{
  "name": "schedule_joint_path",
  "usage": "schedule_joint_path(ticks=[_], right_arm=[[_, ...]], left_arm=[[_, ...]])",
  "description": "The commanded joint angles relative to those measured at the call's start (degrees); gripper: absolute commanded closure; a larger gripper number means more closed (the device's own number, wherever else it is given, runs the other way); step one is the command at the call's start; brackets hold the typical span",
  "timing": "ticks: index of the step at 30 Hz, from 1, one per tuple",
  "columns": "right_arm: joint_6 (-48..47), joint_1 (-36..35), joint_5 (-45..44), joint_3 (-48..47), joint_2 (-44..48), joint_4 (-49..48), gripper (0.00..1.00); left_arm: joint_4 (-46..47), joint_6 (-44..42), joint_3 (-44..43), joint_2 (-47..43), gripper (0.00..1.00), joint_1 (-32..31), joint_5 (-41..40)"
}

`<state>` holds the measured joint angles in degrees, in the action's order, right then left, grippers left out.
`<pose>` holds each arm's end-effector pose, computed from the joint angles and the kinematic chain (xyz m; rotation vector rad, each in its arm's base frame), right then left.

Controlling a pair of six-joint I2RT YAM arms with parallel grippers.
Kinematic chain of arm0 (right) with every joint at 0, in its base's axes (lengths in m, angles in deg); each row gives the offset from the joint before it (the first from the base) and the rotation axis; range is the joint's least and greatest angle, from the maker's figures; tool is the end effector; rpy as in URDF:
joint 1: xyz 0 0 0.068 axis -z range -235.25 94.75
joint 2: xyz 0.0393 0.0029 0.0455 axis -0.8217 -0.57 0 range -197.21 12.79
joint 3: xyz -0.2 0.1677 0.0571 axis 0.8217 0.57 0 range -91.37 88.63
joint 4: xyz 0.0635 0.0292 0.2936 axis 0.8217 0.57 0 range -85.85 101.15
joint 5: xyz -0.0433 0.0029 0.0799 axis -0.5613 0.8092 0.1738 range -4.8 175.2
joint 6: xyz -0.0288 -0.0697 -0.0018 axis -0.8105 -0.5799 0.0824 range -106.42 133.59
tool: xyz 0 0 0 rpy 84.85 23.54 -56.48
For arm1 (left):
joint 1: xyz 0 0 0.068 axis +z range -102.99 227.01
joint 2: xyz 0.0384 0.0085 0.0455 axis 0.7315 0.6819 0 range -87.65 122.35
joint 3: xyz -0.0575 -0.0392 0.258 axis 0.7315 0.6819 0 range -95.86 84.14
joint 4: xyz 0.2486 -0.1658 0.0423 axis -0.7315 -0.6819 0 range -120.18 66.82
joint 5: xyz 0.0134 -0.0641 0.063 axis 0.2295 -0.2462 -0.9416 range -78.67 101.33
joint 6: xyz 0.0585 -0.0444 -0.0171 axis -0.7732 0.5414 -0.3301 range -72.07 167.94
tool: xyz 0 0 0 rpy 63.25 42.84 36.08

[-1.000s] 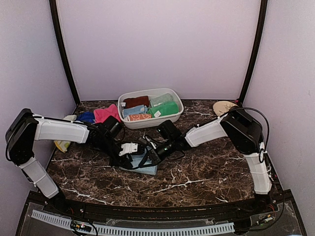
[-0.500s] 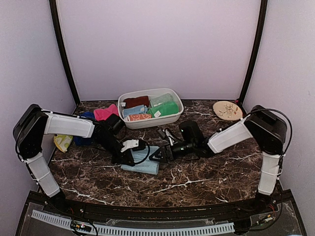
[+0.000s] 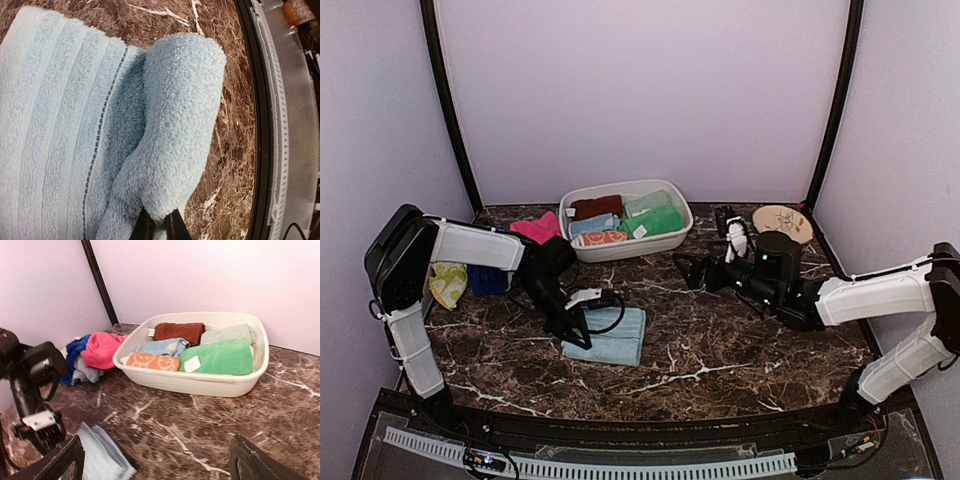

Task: Roll the towels
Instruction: Roll the towel at the center of the board.

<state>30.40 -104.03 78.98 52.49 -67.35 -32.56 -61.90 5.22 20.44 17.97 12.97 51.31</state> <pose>0.2426 0.2666 0.1938 -0.4023 1.7098 0.7563 0.2784 -0.2374 0.0936 1.7812 2.1165 -0.9860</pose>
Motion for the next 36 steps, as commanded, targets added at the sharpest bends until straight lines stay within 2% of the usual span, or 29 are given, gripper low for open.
schedule_joint_path(ticks=[1,3,5,9,12,19,25,29,32,36], right_arm=[[-13.88,-4.71,2.74,1.60,-0.08,-0.52,0.00],[-28.10,-12.76,-6.01,0.63,-1.73,2.18,0.00],[-38.31,-18.96,-12.12,-0.53,-4.74,4.25,0.00],[-52.77,-27.19,-16.43,-1.88,-11.46,1.43,0.01],[-59.98,-29.51,-16.19,-4.92,-17.49,-0.06,0.07],[-70.86,-29.72,-13.10,-12.06,-29.18,-3.00,0.20],[-70.84,-27.39,-11.15,-15.74,-34.99,-2.42,0.25],[-67.72,-25.09,-9.76,-16.28,-36.96,-1.01,0.32],[-64.29,-23.76,-8.06,-17.26,-37.81,2.35,0.40],[-58.45,-22.34,-4.63,-19.62,-38.29,9.28,0.59]], left_arm=[[-4.56,2.09,-2.74,5.87,1.00,1.86,-0.61],[-4.31,2.43,-3.46,7.31,1.00,1.89,-2.06],[-3.57,3.30,-3.83,8.29,1.00,1.88,-4.14],[-3.22,4.18,-4.62,9.67,1.00,1.90,-6.53],[-3.59,4.60,-5.34,10.89,1.00,1.88,-8.08],[-3.44,4.69,-5.75,12.15,1.00,1.87,-9.92],[-4.13,3.68,-5.97,12.33,0.99,1.88,-9.93],[-4.73,3.02,-6.16,12.33,0.94,1.89,-9.56],[-4.42,3.58,-5.92,11.64,0.82,1.96,-9.39],[-1.75,3.18,-2.67,6.74,0.62,3.37,-6.35]])
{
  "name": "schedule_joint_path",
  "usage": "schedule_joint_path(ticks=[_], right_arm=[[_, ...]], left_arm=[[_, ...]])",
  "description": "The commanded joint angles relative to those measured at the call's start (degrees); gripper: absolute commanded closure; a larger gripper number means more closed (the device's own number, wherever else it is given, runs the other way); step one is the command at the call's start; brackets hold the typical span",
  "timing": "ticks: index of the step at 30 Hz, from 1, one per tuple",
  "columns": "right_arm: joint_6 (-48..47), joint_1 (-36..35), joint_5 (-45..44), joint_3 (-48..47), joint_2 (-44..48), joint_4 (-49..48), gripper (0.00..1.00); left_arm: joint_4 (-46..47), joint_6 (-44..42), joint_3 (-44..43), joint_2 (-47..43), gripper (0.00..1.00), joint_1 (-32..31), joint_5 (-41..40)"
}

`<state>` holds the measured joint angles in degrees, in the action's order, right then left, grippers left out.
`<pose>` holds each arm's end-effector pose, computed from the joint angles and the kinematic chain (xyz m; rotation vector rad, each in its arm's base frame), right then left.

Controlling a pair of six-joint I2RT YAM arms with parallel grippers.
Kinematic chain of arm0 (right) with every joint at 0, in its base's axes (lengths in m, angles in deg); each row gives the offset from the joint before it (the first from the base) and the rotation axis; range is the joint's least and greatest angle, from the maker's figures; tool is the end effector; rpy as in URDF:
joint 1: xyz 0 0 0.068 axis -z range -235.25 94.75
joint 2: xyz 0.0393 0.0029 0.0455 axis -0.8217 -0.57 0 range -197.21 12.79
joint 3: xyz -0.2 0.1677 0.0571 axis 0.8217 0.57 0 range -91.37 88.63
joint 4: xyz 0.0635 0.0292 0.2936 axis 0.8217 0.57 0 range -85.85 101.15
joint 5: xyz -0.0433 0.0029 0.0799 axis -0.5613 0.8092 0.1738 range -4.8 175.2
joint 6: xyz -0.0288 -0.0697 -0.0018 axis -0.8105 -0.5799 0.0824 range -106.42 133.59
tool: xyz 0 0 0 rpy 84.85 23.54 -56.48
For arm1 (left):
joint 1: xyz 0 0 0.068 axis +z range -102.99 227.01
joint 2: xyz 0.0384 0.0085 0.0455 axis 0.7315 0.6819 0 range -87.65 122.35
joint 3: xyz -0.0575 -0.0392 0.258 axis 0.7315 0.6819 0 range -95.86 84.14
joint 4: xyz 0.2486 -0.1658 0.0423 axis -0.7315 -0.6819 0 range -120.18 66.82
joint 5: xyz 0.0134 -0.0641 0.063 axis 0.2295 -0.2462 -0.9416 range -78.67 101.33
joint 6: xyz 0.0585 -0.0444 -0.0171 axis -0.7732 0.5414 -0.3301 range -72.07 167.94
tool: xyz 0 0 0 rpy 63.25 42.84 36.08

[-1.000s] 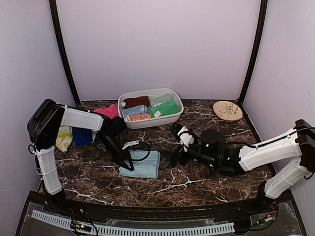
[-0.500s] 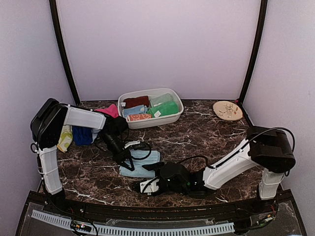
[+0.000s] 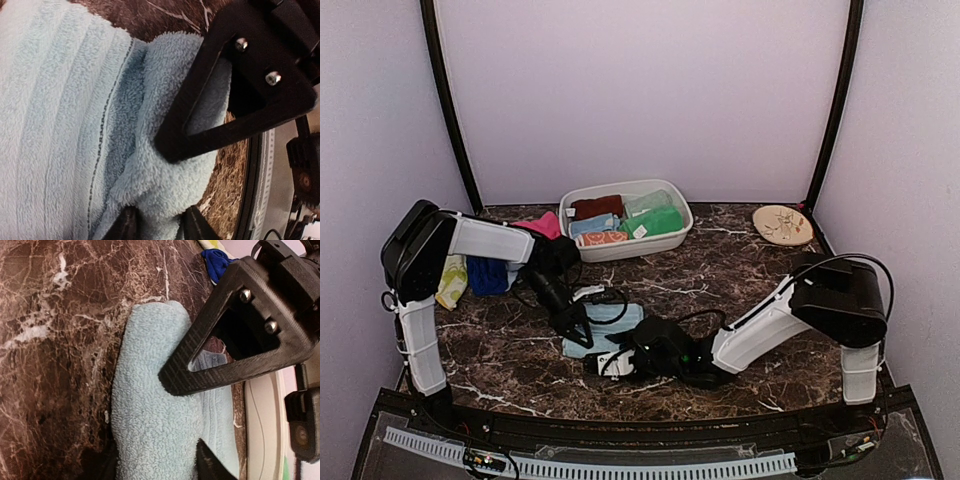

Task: Roll the towels
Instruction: Roll the towel at the center of the board.

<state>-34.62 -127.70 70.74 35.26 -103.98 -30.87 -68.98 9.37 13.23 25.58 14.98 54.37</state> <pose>0.1471 0.4128 0.0492 -1.6986 1.1458 0.0024 0.2982 -0.2378 0.0811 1.6658 2.3209 -1.1221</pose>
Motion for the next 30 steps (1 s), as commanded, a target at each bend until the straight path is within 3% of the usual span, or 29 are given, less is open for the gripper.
schedule_joint_path(ticks=[1,5,9,18,23,30], right_arm=[[8.03,1.64,4.69,-3.17,-1.70,9.48,0.64],[15.38,3.46,9.79,-6.17,-1.41,16.72,0.80],[22.96,5.96,17.68,-8.67,-0.46,21.95,0.88],[36.02,12.02,38.51,-19.09,-3.29,36.54,0.90],[43.10,15.53,47.71,-22.54,-6.27,38.27,0.91],[49.63,17.69,55.54,-26.11,-10.71,40.48,0.92]], left_arm=[[6.43,-1.30,5.87,-3.38,0.58,1.81,-9.03],[8.43,-1.83,10.57,-10.41,0.49,4.10,-8.22],[9.70,-2.87,13.02,-15.70,0.46,7.23,-8.51],[14.52,-3.55,19.95,-27.12,0.45,8.37,-9.19],[17.14,-5.15,24.46,-32.58,0.45,8.38,-9.28],[18.23,-4.65,24.53,-32.66,0.45,7.98,-8.23]])
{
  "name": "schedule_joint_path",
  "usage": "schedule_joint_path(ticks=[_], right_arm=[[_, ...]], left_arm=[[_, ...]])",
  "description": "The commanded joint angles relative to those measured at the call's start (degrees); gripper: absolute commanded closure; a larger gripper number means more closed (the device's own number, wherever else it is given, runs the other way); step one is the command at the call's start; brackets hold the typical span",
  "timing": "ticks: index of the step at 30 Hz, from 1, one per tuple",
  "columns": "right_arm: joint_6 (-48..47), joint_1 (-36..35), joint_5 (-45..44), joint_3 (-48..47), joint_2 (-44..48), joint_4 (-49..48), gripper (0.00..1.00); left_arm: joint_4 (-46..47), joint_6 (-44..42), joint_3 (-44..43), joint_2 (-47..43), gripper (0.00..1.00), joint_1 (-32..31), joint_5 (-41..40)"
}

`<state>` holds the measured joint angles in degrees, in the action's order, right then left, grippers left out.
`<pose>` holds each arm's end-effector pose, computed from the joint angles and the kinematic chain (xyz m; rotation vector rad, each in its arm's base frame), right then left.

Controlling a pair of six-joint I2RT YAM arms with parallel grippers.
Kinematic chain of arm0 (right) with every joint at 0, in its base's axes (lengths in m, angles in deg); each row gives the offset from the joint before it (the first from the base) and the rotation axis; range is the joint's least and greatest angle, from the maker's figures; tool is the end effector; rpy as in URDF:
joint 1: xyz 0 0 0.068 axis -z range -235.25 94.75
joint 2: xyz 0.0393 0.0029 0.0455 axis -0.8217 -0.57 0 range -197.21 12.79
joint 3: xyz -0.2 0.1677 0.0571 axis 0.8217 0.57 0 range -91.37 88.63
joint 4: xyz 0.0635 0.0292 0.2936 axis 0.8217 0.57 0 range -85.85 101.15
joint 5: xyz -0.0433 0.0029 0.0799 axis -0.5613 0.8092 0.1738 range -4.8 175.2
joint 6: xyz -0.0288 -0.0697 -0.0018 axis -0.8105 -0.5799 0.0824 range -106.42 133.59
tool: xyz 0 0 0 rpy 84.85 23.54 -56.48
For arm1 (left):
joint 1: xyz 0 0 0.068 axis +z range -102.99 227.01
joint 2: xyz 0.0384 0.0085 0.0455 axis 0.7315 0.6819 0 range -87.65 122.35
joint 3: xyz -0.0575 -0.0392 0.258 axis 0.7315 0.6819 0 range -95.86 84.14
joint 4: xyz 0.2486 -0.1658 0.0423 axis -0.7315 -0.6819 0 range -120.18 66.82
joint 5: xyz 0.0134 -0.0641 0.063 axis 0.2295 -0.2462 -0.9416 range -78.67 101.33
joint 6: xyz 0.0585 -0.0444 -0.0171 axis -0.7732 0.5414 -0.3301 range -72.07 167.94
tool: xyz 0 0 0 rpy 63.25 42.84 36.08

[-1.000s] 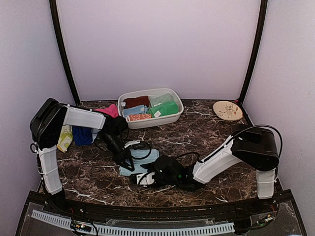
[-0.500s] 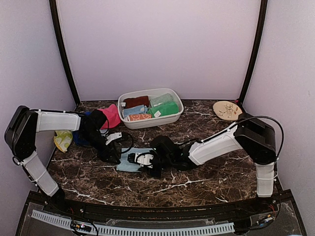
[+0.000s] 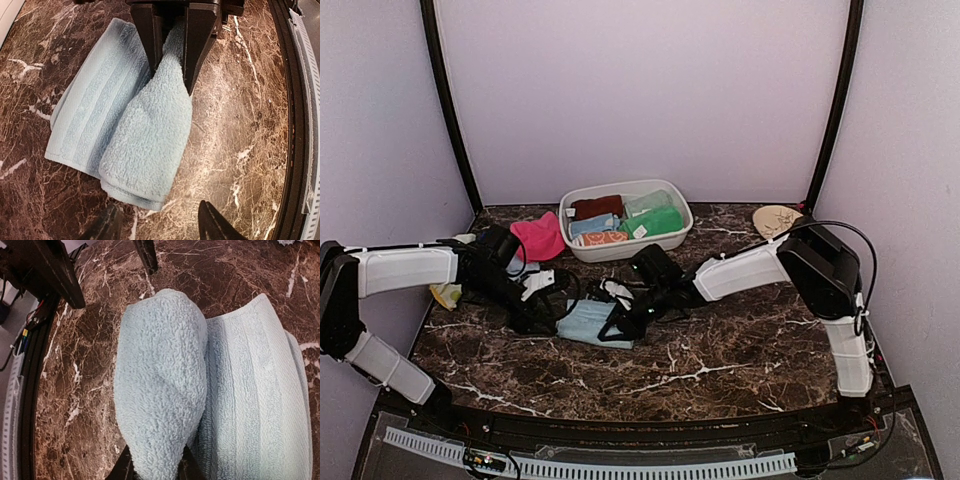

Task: Roll the towels
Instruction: Roll the towel at the center of the board.

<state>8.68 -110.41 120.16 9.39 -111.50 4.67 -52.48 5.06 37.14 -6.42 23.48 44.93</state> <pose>0.2553 0.4307 0.0756 -1.5033 1.9693 1.1266 0.2691 -0.1556 0.1429 1.5296 2.0105 -0.6505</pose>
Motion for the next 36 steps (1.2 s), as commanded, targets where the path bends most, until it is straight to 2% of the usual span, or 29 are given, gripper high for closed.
schedule_joint_path(ticks=[1,9,13,18,22,25,28,32,35,36], right_arm=[[7.60,0.74,6.50,-0.26,-3.54,4.63,0.92],[15.82,3.80,12.48,-0.60,-5.98,2.83,0.88],[19.71,4.55,14.74,-0.65,-6.82,1.55,0.86],[21.66,5.12,16.00,-0.62,-6.94,0.51,0.85],[21.86,5.49,14.70,-0.78,-6.80,0.02,0.83],[21.46,5.49,11.15,0.98,-4.70,-3.56,0.76],[21.97,5.56,5.16,6.59,0.15,-12.95,0.65],[23.53,5.67,-0.08,16.94,7.84,-28.41,0.46],[21.70,5.67,-4.56,21.58,12.61,-32.05,0.41],[20.60,5.67,-6.12,22.85,14.16,-32.33,0.30]], left_arm=[[2.16,-0.22,0.52,-0.60,0.45,-0.94,1.23],[5.55,-2.19,-3.83,4.42,0.44,-8.55,-5.07],[7.96,-2.82,-7.06,9.80,0.44,-9.55,-8.94],[12.23,-2.58,-7.01,11.92,0.44,-10.33,-12.43],[11.10,-1.93,-7.06,12.95,0.53,-10.88,-10.15],[9.60,-0.54,-8.19,14.69,0.69,-10.84,-8.26],[6.59,0.66,-9.81,17.02,0.87,-10.60,-5.66],[1.00,2.58,-12.12,19.08,0.90,-9.58,0.56],[-3.38,2.46,-13.19,20.76,0.91,-8.92,3.87],[-5.25,1.74,-13.65,21.52,0.91,-8.76,4.72]])
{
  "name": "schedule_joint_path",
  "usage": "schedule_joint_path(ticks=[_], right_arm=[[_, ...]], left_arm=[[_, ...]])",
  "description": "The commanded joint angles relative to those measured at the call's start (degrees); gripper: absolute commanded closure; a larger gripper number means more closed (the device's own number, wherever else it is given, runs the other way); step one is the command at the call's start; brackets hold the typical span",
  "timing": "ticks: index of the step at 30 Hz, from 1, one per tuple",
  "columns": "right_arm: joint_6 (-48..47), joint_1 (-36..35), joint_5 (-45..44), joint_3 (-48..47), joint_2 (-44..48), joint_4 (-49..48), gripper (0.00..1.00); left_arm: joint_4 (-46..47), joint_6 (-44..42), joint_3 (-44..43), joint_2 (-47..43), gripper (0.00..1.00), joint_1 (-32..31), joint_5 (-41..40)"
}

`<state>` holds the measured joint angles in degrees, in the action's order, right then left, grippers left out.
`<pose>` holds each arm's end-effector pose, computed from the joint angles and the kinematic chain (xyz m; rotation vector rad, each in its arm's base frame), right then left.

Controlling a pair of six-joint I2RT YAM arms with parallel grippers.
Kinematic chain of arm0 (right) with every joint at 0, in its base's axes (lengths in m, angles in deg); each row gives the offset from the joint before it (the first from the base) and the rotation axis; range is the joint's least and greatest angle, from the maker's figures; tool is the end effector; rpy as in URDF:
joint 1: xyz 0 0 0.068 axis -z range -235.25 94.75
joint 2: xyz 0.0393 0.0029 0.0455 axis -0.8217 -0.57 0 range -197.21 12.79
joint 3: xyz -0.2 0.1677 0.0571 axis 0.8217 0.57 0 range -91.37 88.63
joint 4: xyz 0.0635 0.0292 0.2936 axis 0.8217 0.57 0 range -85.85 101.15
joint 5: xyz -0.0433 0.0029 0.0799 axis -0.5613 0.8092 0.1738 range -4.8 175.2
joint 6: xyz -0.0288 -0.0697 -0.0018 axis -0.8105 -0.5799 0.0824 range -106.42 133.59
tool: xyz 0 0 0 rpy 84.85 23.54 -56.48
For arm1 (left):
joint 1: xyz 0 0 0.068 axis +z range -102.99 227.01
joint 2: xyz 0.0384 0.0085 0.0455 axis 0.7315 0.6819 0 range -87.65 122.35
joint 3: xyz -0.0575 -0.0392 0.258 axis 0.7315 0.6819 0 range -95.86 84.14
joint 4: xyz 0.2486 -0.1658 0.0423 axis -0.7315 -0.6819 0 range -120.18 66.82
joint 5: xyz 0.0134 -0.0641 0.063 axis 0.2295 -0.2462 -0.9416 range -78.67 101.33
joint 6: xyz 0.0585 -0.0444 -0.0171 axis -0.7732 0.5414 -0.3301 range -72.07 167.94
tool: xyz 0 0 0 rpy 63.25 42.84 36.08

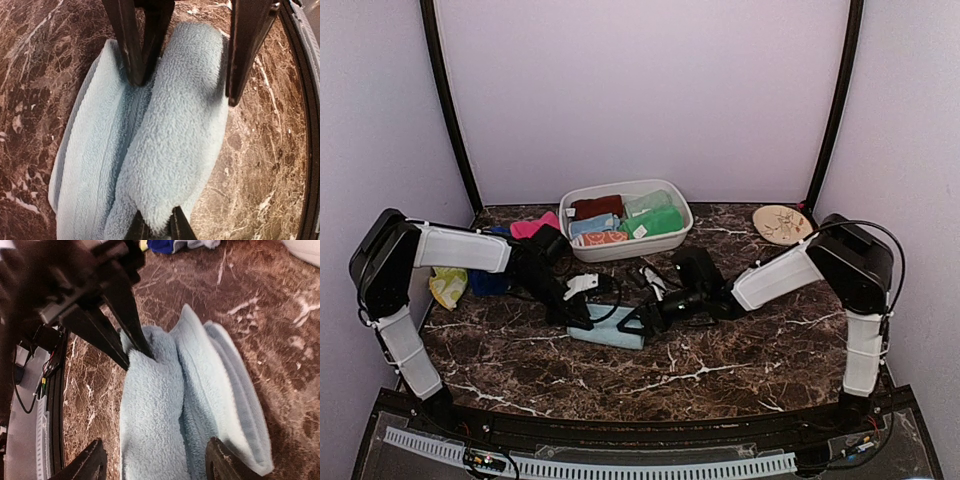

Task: Roll the towels
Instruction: Roll the towel at the center of the board.

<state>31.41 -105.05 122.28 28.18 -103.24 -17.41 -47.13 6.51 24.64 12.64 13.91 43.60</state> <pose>0.2603 0.3676 0.0723 -1.0380 2.1197 1.3345 0.2978 -0.2347 0.1095 1.6952 1.9520 -0.7026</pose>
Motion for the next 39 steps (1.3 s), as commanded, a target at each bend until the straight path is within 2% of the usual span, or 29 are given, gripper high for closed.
schedule_joint_path(ticks=[1,2,5,8,11,13,17,19,21,23,25,28,29,33,39], right_arm=[[-3.22,0.32,-10.11,5.18,7.55,-10.22,0.05],[-4.43,0.30,-12.33,6.32,9.09,-9.69,0.01],[-11.08,-0.95,-21.48,10.60,15.62,-8.25,0.00],[-18.95,-4.07,-33.74,15.76,22.81,-9.90,0.00],[-15.99,-4.25,-51.22,17.53,24.26,-11.14,0.00],[-16.11,-2.95,-51.94,16.58,24.22,-7.38,0.00],[-16.39,-1.38,-48.82,25.21,32.31,-18.41,0.00],[-17.43,-1.10,-48.10,24.60,32.65,-15.08,0.00],[-23.67,-2.41,-43.76,20.40,31.09,-6.15,0.00],[-30.65,-6.46,-46.82,19.38,30.11,-2.13,0.00],[-38.84,-11.14,-49.09,21.90,30.64,-5.22,0.00],[-50.41,-17.56,-47.64,24.47,30.21,-10.97,0.00],[-53.39,-19.34,-47.94,24.08,28.96,-11.95,0.00],[-64.10,-24.21,-50.65,18.11,19.15,-10.92,0.12],[-69.98,-24.87,-50.43,11.27,7.46,-15.76,0.19]], left_arm=[[-12.49,-0.01,-1.56,3.10,0.91,0.98,6.52],[-14.39,-0.99,-1.83,3.68,0.92,1.12,7.01],[-19.20,-2.53,-2.25,4.29,0.93,1.20,8.33],[-19.40,-2.26,-2.33,4.70,0.93,1.33,8.20],[-19.91,-1.08,-4.39,7.42,0.93,1.41,5.72],[-20.46,0.15,-6.30,9.68,0.93,1.46,4.46],[-20.61,2.19,-8.45,13.03,0.93,1.48,2.79],[-20.83,2.68,-9.15,14.46,0.93,1.46,1.51],[-21.65,3.19,-10.40,16.10,0.93,1.61,0.44],[-22.01,3.60,-11.06,17.02,0.93,1.60,-0.93],[-21.73,3.80,-11.23,17.49,0.93,1.55,-1.97],[-21.31,4.43,-11.43,18.14,0.93,1.60,-2.87],[-21.07,4.62,-11.36,18.30,0.93,1.57,-3.35],[-20.10,4.96,-10.68,18.92,0.93,1.65,-5.20],[-19.77,4.53,-9.93,19.10,0.92,1.81,-6.48]])
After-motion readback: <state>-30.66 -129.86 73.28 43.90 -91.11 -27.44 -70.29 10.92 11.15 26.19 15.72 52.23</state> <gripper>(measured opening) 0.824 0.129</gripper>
